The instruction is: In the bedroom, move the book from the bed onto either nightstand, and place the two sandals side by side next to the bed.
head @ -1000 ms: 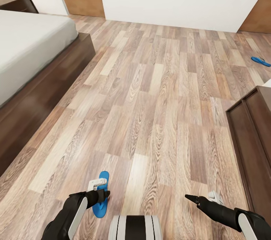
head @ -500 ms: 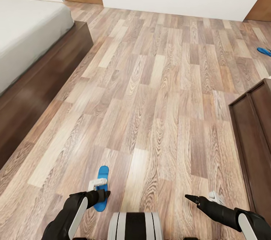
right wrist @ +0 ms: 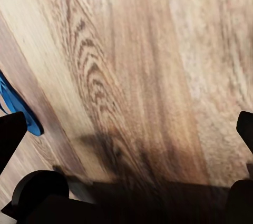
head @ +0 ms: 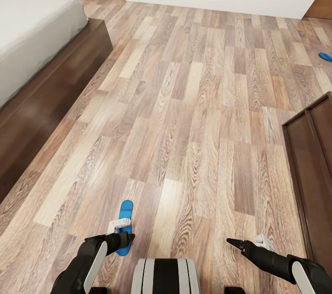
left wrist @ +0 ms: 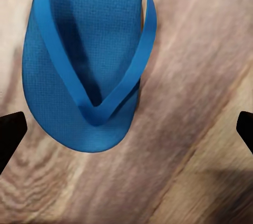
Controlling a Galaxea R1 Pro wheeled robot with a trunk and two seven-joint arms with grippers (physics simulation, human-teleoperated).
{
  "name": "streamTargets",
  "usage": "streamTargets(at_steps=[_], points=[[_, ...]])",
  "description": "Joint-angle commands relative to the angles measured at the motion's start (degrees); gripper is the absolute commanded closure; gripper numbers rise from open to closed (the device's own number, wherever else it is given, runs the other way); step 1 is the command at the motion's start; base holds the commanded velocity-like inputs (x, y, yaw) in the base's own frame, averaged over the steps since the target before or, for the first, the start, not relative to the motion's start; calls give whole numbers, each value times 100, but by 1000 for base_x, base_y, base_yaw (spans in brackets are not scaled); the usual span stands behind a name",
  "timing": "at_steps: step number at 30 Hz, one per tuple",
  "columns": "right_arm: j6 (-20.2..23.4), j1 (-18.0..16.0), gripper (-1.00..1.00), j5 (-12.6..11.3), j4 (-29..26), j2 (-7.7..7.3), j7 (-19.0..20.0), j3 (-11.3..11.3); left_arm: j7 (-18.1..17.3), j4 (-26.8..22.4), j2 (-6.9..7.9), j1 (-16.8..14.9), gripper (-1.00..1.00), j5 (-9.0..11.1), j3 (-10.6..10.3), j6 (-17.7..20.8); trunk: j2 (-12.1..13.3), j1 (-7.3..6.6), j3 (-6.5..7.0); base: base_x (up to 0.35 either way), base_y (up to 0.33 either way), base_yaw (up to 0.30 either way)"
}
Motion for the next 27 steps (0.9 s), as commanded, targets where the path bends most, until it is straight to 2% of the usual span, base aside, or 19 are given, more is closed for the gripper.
streamTargets(at_steps=[1,5,6,8,15,21,27], points=[[33,-3,-100,3,-1,1,20,-10,23,-7,-2,-1,-100,24,1,11,-1,-1,-3,0,0,0],[33,-3,-100,3,-1,1,20,-10,300,-4,-16,-1,-100,23,-16,-293,-1,-1,-3,0,0,0],[33,-3,-100,3,-4,1,20,-10,560,-3,-25,-1,-100,29,-27,-541,-1,-1,-3,0,0,0],[33,-3,-100,3,-7,1,20,-7,708,2,-33,-1,-100,35,-32,-665,-1,-1,-3,0,0,0],[33,-3,-100,3,-9,1,20,-4,799,27,-40,-1,-100,40,-53,-759,-1,-1,-3,0,0,0],[33,-3,-100,3,-9,1,20,-7,801,33,-40,-1,-100,42,-165,-769,-1,-1,-3,0,0,0],[33,-3,-100,3,-9,1,20,-10,794,33,-40,-1,-100,48,-183,-772,-9,15,-136,0,0,0]])
